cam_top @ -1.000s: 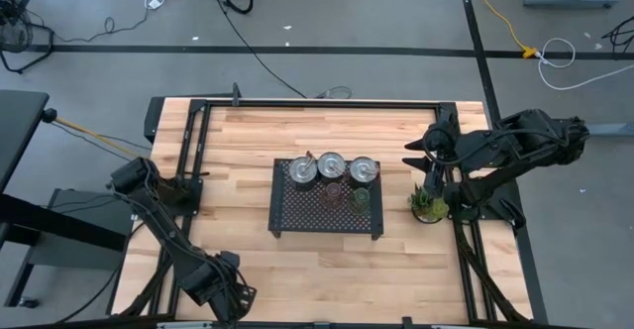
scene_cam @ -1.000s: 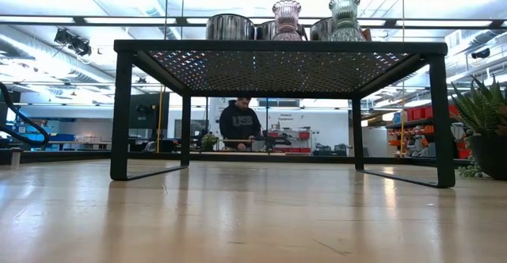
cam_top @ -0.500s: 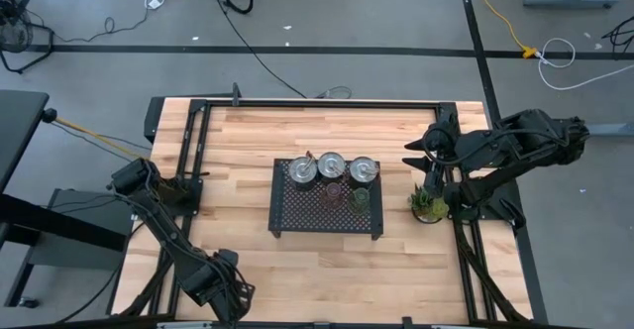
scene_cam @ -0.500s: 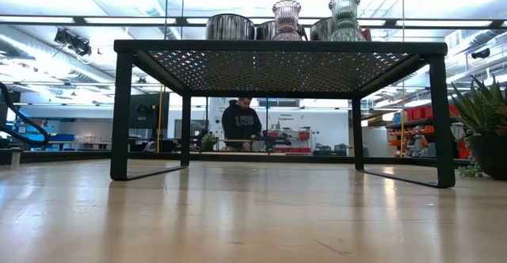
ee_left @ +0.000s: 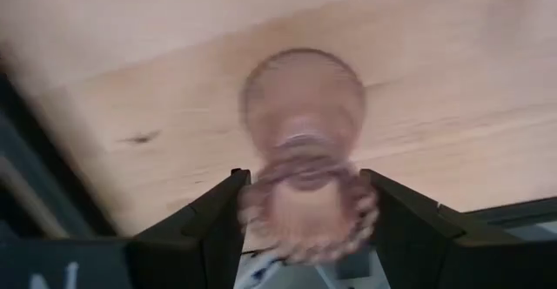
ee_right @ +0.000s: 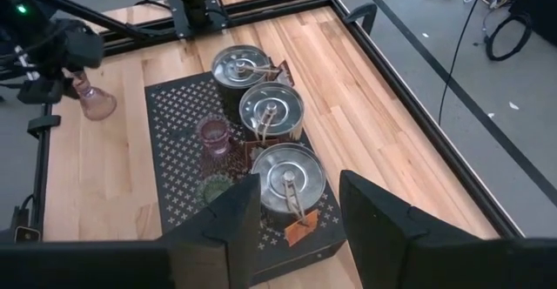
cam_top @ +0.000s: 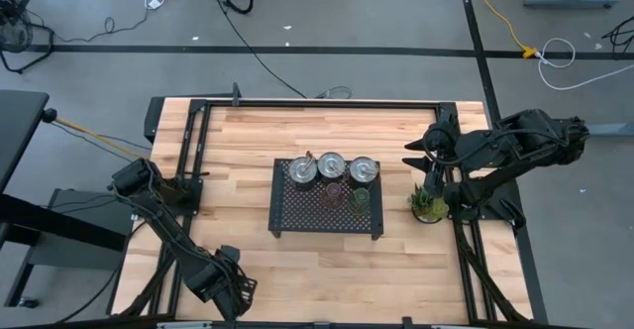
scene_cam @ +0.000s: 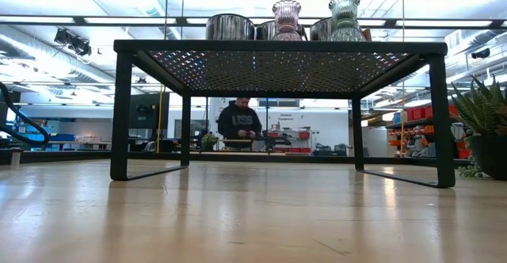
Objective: Pick & Place candle stick holders
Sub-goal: Put the pink glass candle holder on the shelf aligned with the other glass candle holder
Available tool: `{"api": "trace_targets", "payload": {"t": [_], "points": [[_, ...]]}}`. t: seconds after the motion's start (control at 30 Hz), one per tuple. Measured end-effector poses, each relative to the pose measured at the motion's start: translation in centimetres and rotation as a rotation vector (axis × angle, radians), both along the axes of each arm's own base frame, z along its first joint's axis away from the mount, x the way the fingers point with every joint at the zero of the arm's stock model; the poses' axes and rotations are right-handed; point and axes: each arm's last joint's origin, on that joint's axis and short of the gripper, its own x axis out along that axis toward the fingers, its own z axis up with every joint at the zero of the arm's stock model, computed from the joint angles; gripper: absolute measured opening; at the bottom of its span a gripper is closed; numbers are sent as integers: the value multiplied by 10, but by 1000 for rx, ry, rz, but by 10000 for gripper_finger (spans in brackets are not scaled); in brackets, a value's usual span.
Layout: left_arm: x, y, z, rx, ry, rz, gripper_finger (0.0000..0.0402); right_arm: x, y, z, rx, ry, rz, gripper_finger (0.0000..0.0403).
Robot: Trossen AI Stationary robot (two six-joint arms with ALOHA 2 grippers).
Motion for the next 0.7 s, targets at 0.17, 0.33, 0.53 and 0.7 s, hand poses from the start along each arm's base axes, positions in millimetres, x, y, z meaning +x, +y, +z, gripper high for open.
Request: {"api": "trace_targets", "payload": {"t": [0.17,0.33,0.53,0.7], "points": [[3,4,-8,6,-27,-30,221,0,0,0,0,0,0,158],[6,6,-8,-3,-28,-34,220,0,0,0,0,0,0,158],[5,4,-8,-52,11,-46,220,0,0,0,-4,1,2,158],[4,4,-8,-53,18,-48,215,0,0,0,-7,1,3,158]]}}
